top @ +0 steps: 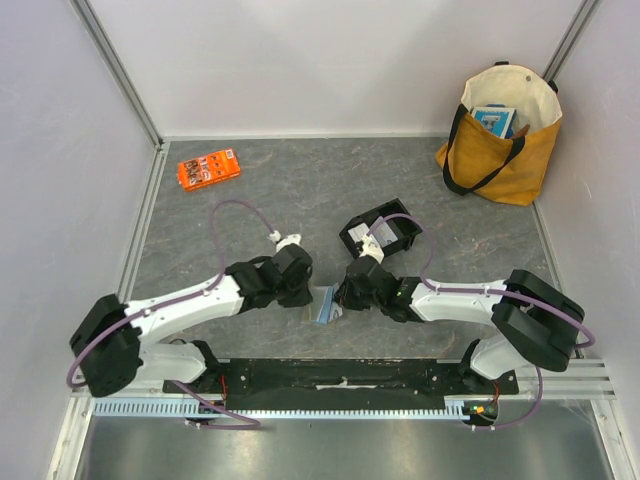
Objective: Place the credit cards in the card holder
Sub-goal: Open the card holder at the center of the board.
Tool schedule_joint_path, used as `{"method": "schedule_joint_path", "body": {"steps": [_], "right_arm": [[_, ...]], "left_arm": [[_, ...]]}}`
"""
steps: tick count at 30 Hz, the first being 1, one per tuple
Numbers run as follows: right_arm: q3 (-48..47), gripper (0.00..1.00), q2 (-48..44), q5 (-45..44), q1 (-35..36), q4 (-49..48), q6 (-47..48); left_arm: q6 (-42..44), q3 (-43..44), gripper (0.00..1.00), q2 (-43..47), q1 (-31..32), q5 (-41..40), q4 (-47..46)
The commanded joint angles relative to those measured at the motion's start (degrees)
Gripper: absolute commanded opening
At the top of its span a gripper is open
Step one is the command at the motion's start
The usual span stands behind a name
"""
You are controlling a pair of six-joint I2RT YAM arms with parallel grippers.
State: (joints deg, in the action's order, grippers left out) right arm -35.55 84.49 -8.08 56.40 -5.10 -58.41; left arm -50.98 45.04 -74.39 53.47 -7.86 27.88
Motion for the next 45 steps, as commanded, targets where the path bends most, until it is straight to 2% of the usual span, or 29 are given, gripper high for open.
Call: {"method": "schedule_joint_path", "body": {"steps": [1,7,10,15,19,25,31,37,39,45], "right_arm": [[-3.21,0.0,-0.12,-2.65,-0.06,4.22,2.43],[-3.82,0.0,0.24,-2.82,-0.15,4.14,2.43],[-4.79,0.0,1.03,-2.56,-0.15,4.05,3.04],[-6.64,0.0,3.75,0.95,-0.06,2.65,4.36],[-6.99,0.0,4.28,1.14,-0.06,2.38,4.36],[-7.16,0.0,-2.13,-1.86,-0.5,3.26,5.94],[-10.5,0.0,0.85,6.13,-0.68,2.74,6.91],[-13.92,0.0,4.8,10.27,0.46,1.67,7.61],[-15.07,0.0,6.3,8.88,0.99,3.68,7.7],[-14.46,0.0,3.15,-4.21,0.9,12.56,8.75]], "left_arm": [[-2.19,-7.49,0.02,5.83,-4.24,-1.55,3.49],[-3.6,-13.91,0.02,11.36,-8.11,-2.61,6.22],[-2.02,-15.76,0.02,11.46,-12.94,-0.5,7.27],[-1.84,-17.0,0.02,12.25,-13.39,-1.46,7.89],[2.28,-16.3,0.02,10.15,-13.22,1.09,4.91],[4.05,-15.77,0.02,7.86,-13.31,1.62,2.8],[2.56,-16.38,0.02,6.63,-13.31,4.95,-1.59],[0.8,-17.0,0.02,6.8,-13.31,6.54,-5.64],[0.53,-16.91,0.02,7.06,-13.31,6.28,-5.82],[0.8,-17.52,0.02,7.77,-13.22,6.45,-5.64]]}}
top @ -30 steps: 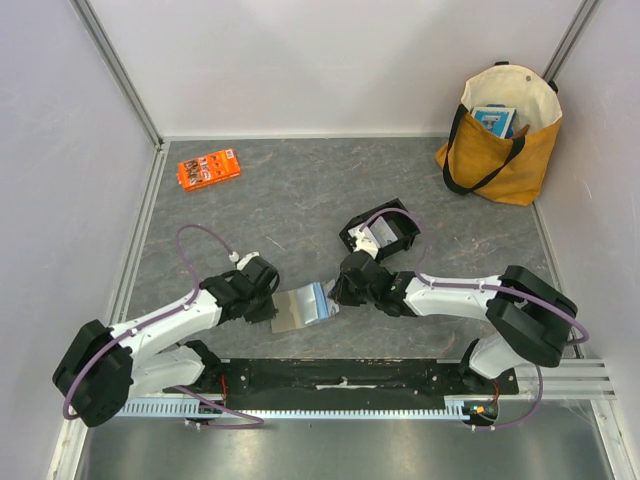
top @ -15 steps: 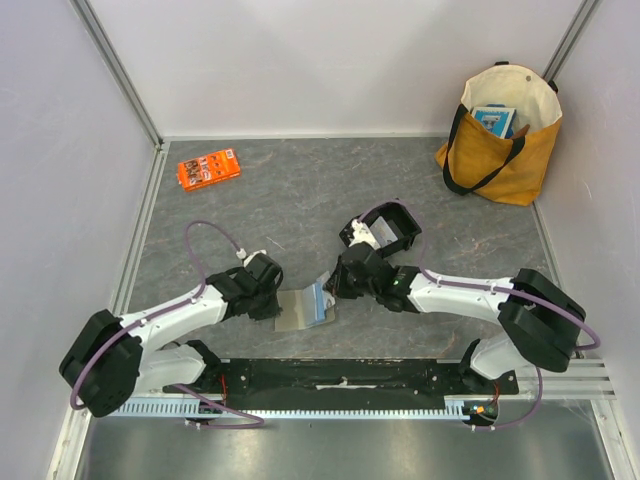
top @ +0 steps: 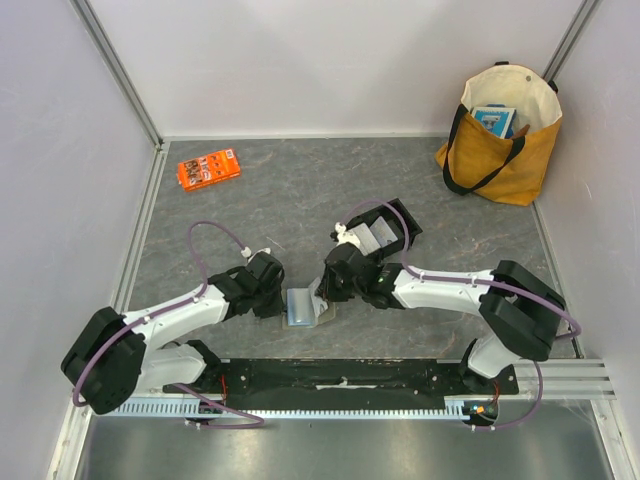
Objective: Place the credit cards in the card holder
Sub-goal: Open the card holder at the center of the board.
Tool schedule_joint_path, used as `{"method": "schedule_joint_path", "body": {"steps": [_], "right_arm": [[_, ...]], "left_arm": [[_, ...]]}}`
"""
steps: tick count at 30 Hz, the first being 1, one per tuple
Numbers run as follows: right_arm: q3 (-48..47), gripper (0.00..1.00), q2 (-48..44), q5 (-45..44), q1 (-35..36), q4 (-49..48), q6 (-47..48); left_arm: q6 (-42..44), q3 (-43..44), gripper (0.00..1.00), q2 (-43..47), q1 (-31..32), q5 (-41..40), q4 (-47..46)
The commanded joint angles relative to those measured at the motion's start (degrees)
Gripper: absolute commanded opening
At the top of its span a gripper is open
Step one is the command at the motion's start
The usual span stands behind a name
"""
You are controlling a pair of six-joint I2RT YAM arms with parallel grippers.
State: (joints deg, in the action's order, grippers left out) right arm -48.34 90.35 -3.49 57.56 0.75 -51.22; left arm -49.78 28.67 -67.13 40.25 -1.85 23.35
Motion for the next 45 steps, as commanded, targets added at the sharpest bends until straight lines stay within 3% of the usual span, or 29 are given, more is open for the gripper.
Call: {"method": "schedule_joint_path", "body": {"steps": [1,9,23,35,45], "right_arm": [[-1.67,0.0,-3.33,-11.25,-0.34,7.85,2.0],[-4.74,0.0,-5.09,-11.8,2.29,5.84,4.38],[-9.23,0.0,1.58,-22.26,11.52,1.71,1.56],[-10.9,0.0,5.81,-26.47,14.07,4.25,0.77],[-7.21,0.0,1.86,-27.98,14.25,4.52,1.12]], "left_arm": [[-0.32,-1.33,0.02,0.95,-0.08,0.7,-1.29],[-1.11,-1.25,0.02,4.03,0.0,1.58,-1.73],[-4.36,-0.8,0.02,8.6,-0.08,4.66,-2.08],[-4.45,-0.63,0.02,9.74,0.01,4.57,-1.38],[-4.19,-1.42,0.02,8.86,0.0,3.52,-1.03]]}}
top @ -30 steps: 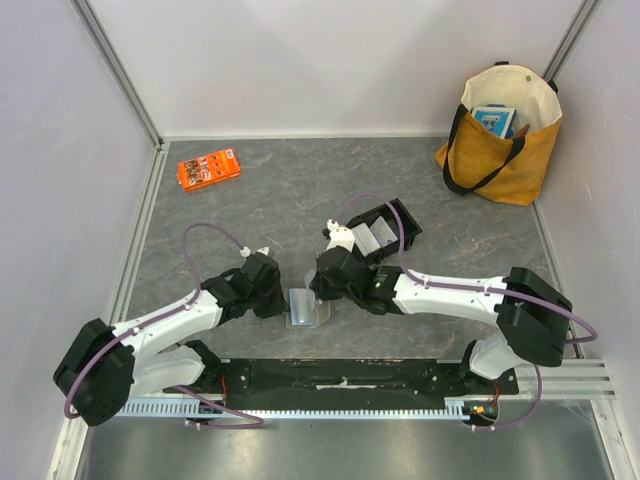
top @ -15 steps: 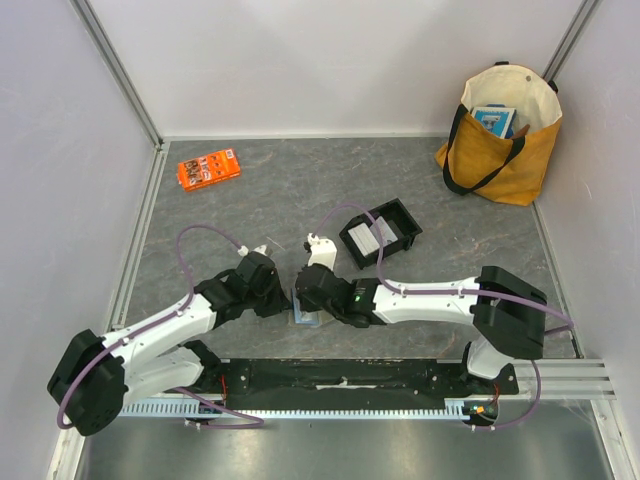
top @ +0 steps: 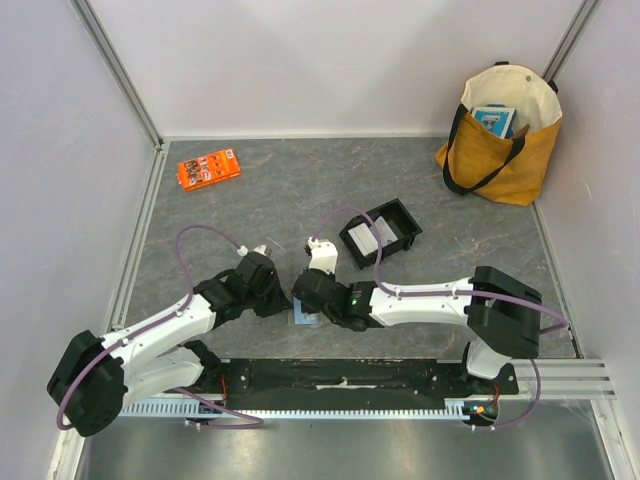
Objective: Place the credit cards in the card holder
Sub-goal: Open the card holder at the center of the board.
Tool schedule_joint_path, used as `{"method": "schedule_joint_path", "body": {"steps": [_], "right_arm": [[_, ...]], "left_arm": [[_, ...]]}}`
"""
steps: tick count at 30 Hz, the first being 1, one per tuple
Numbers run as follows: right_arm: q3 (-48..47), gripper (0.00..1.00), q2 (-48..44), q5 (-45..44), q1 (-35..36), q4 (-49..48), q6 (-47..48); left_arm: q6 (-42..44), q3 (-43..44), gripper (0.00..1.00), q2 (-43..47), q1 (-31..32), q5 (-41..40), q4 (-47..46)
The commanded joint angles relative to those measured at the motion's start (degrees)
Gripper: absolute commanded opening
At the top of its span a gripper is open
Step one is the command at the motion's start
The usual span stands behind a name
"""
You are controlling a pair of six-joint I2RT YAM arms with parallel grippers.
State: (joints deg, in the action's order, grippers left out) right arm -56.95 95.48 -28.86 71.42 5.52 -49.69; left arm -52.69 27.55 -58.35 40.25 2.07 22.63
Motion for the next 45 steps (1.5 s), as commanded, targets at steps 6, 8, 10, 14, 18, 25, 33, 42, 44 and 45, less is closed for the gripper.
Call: {"method": "schedule_joint_path", "body": {"steps": [6,8,10,14,18,25,33,42,44,45], "right_arm": [[2.01,0.0,-5.74,-4.45,0.13,2.13,-0.32],[2.72,0.0,-6.8,-4.36,0.04,2.13,-0.23],[3.07,0.0,-7.15,-4.01,-0.31,2.74,-0.23],[3.86,0.0,-6.27,-3.57,-1.72,4.94,-1.02],[7.46,0.0,-7.06,0.81,-4.61,2.75,-1.11],[13.87,0.0,-9.61,9.69,-10.41,-2.36,-2.43],[15.12,0.0,-11.37,17.53,-15.34,-2.98,-0.67],[10.72,0.0,-15.94,18.23,-15.61,-0.86,3.37],[9.32,0.0,-15.85,18.14,-15.78,0.53,4.25],[8.01,0.0,-14.9,18.05,-15.78,1.76,5.21]], "left_arm": [[-0.84,-0.39,0.02,-0.54,0.01,-1.54,0.22],[-0.66,-0.48,0.02,-0.8,0.09,-1.89,0.22],[-0.31,-0.57,0.02,-1.24,0.01,-1.89,0.31],[0.48,-0.39,0.02,-3.0,0.0,-1.89,0.13],[1.53,-0.57,0.02,-4.58,0.0,-3.47,-0.83],[3.38,-0.48,0.02,-9.32,-0.08,-3.73,-3.47],[4.52,0.4,0.02,-12.67,-0.08,-3.82,-4.97],[4.96,0.84,0.02,-12.93,-0.08,-3.82,-4.97],[5.14,1.01,0.02,-12.76,0.0,-3.47,-5.05],[5.22,1.1,0.02,-12.58,-0.08,-3.3,-5.05]]}}
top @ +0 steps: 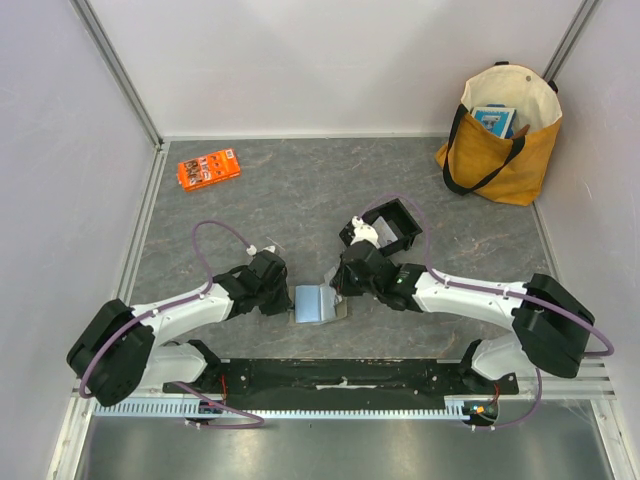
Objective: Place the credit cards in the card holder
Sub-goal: Open the card holder at the center of the board, then insert the credit card into the card holder.
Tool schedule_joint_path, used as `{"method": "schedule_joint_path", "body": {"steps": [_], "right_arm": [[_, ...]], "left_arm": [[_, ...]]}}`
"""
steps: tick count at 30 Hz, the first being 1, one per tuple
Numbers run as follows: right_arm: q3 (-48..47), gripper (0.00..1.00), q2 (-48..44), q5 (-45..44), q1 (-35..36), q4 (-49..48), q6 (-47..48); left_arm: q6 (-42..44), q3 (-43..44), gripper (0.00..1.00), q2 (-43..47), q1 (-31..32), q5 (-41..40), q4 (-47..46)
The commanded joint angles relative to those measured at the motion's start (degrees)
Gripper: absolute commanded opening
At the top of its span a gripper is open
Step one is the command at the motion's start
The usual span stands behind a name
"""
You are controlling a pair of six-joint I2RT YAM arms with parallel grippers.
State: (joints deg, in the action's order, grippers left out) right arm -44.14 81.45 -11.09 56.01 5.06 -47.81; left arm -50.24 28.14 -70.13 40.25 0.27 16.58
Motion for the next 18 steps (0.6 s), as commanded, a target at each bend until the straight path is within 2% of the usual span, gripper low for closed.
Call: {"method": "schedule_joint_path", "body": {"steps": [1,4,14,18], "right_arm": [[-5.95,0.0,0.36,-0.24,-0.37,4.15,4.21],[-8.59,0.0,3.01,-0.16,-0.37,7.51,6.85],[-8.33,0.0,7.31,4.85,-0.2,3.21,5.11],[-2.37,0.0,7.76,8.1,-0.2,-6.17,-1.74]], "left_arm": [[2.86,0.51,0.02,-0.63,-0.08,-1.33,1.0],[3.04,0.6,0.02,0.43,-0.08,-0.98,0.91],[2.87,0.42,0.02,0.7,-0.08,0.96,-0.41],[2.34,-0.01,0.02,0.17,-0.08,0.87,-0.49]]}}
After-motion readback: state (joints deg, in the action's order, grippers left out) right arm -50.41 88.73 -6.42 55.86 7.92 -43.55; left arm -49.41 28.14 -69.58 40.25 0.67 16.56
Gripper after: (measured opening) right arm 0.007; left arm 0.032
